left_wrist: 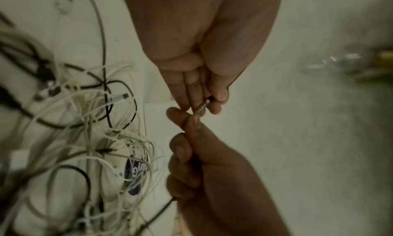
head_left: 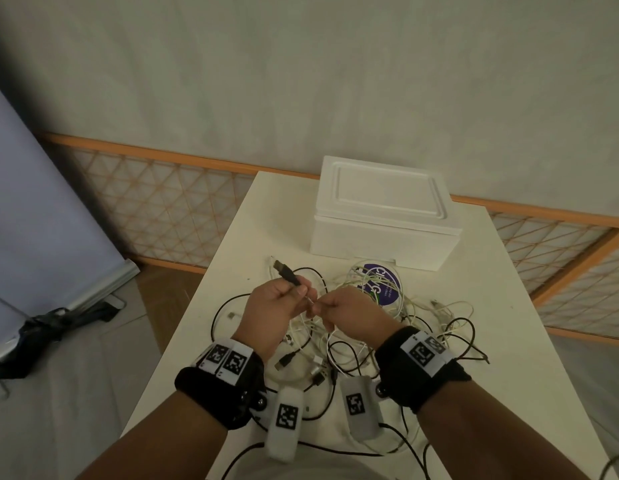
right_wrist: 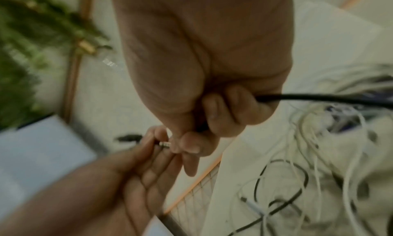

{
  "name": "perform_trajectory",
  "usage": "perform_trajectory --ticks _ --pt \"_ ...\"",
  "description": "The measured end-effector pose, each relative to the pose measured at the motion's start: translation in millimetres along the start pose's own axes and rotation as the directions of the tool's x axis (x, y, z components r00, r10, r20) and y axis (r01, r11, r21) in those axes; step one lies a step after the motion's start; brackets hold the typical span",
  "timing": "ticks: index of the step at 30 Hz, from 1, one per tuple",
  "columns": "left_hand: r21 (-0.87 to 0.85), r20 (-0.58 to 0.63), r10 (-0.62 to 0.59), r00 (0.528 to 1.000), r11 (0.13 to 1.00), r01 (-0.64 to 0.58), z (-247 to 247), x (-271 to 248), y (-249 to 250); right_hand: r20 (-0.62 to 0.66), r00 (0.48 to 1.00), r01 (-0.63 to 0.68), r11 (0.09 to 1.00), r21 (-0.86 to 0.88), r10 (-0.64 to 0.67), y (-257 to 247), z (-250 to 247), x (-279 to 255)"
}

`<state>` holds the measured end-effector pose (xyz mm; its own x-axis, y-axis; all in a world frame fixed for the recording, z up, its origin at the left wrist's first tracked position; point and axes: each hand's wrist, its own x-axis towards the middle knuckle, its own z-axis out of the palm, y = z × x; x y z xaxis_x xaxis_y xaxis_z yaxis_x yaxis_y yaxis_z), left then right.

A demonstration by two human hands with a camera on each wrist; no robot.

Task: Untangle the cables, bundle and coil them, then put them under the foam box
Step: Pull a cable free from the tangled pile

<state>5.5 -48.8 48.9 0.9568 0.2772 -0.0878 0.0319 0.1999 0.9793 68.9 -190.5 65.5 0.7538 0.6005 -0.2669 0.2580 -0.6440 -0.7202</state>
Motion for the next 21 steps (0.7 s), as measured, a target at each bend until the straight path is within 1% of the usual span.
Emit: perform_trajectory --ticks 1,2,3,4,5,6,7,8,10,11,12,13,14,15,16,17,18,19,20,21 --pt "0.19 0.02 0.064 0.998 0.979 -0.067 -2 1 -4 -0.001 1.0 -0.008 0.982 -0.189 0.008 -1 1 1" --pt "0.363 0.074 0.115 0.991 0.922 -0.134 -2 0 -6 -0.008 1.0 -0.005 0.942 -0.337 0.003 -1 2 3" --pt "0.469 0.107 0.136 0.985 0.867 -0.171 -3 0 -7 -0.017 1.0 0.007 0.918 -0.397 -0.015 1 4 3" --pt "0.459 0.095 0.132 0.987 0.874 -0.161 -5 2 -6 -0.018 1.0 0.015 0.93 -0.367 -0.023 4 4 4" --pt "0.345 0.044 0.11 0.993 0.931 -0.118 -6 2 -4 -0.015 1.0 0.018 0.97 -0.243 -0.023 7 3 3" --pt "0.204 -0.023 0.074 0.997 0.977 -0.068 -7 4 -1 -0.025 1.0 0.014 0.997 -0.081 -0.016 9 0 2" --pt "0.054 -0.084 0.027 0.996 0.998 -0.023 -8 6 3 -0.035 0.999 0.01 0.999 0.053 -0.008 11 -4 0" --pt "-0.058 -0.127 -0.008 0.992 0.998 0.0 -9 8 7 -0.033 0.999 0.0 0.988 0.155 0.005 12 -7 -1" --pt "-0.188 -0.161 -0.051 0.986 0.982 0.02 -12 10 11 0.02 0.999 -0.041 0.957 0.289 0.037 18 -12 -4" --pt "-0.213 -0.152 -0.057 0.987 0.977 0.024 -13 10 13 0.062 0.996 -0.073 0.952 0.297 0.057 22 -13 -4" --pt "-0.201 -0.13 -0.039 0.991 0.98 0.013 -12 9 13 0.092 0.992 -0.1 0.967 0.234 0.081 25 -12 -4" --pt "-0.144 -0.098 -0.019 0.995 0.99 0.004 -10 5 12 0.098 0.99 -0.11 0.99 0.089 0.101 29 -10 -2" --pt "-0.068 -0.072 0.005 0.997 0.998 -0.01 -6 2 10 0.087 0.99 -0.102 0.989 -0.103 0.111 32 -7 1" --pt "0.002 -0.057 0.015 0.998 1.0 -0.015 -2 -2 7 0.064 0.991 -0.097 0.959 -0.265 0.118 35 -4 4" --pt "0.032 -0.05 0.015 0.999 0.999 -0.013 0 -4 3 0.038 0.992 -0.1 0.935 -0.339 0.12 37 -2 6" --pt "0.027 -0.054 0.01 0.998 1.0 -0.009 0 -5 2 0.024 0.992 -0.111 0.933 -0.342 0.127 40 -1 7" --pt "-0.009 -0.063 0.002 0.998 1.0 -0.003 -3 -4 2 0.031 0.991 -0.122 0.959 -0.256 0.134 41 -3 4" --pt "-0.063 -0.084 -0.011 0.996 0.998 0.006 -8 -1 2 0.032 0.989 -0.137 0.978 -0.156 0.144 43 -7 -1" --pt "-0.133 -0.119 -0.052 0.992 0.991 0.036 -14 2 5 0.04 0.988 -0.15 0.986 -0.069 0.153 44 -10 -6" --pt "-0.228 -0.167 -0.093 0.982 0.972 0.053 -21 5 8 0.034 0.987 -0.158 0.987 -0.038 0.159 46 -14 -10"
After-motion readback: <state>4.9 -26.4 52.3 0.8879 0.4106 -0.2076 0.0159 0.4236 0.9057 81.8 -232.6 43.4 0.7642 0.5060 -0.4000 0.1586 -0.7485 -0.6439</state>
